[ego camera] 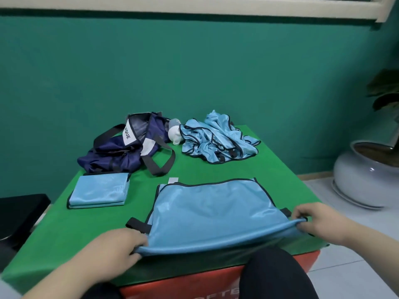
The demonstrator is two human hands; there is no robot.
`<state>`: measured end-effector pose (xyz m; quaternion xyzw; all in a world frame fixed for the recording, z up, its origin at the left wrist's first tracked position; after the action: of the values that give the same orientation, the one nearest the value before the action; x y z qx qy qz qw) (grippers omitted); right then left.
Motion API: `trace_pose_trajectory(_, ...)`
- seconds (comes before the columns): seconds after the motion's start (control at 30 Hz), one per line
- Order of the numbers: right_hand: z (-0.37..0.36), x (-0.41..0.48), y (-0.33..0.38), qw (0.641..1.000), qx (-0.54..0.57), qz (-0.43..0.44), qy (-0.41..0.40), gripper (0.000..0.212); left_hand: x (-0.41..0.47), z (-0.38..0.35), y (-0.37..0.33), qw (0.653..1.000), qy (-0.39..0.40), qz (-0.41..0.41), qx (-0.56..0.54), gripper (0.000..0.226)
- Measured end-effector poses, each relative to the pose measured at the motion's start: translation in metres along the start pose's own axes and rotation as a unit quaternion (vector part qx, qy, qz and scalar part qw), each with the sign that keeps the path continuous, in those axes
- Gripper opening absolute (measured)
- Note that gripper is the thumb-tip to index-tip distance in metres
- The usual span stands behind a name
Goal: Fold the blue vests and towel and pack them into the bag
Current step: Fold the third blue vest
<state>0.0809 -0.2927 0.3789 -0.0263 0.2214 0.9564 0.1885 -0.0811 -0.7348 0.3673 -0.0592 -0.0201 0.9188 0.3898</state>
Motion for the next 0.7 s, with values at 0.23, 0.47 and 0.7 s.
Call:
trace_pose_trajectory(0.23, 0.011, 0.048, 0.000, 0.998, 0.014, -0.022, -0.051, 0.022, 0.031, 0.045, 0.012, 0.999, 0.003, 0.036, -0.038, 0.006)
trace_pose_trajectory(0.47, 0.021, 0.126, 0.015, 0.991, -0.009, -0.063, -0.117, 0.014, 0.103, 0.058, 0.047, 0.987, -0.082, 0.123, -0.066, 0.020)
trace_pose_trajectory(0.7, -0.001, 0.182, 0.025, 0.980, -0.138, -0.089, -0.113, 0.051, 0.158, 0.049, 0.061, 0.973, -0.186, 0.135, 0.028, 0.053)
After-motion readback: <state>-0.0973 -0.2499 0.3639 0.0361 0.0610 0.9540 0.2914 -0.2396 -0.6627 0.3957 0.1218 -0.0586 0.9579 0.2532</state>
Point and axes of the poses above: each hand's wrist, its own x-axis towards the middle knuckle, its own z-axis out of the back of the hand, y = z × x, the point moved 7 cm from there along x, towards the middle knuckle, and after that the axes turned 1 degree about -y, right-handed, at the moved point
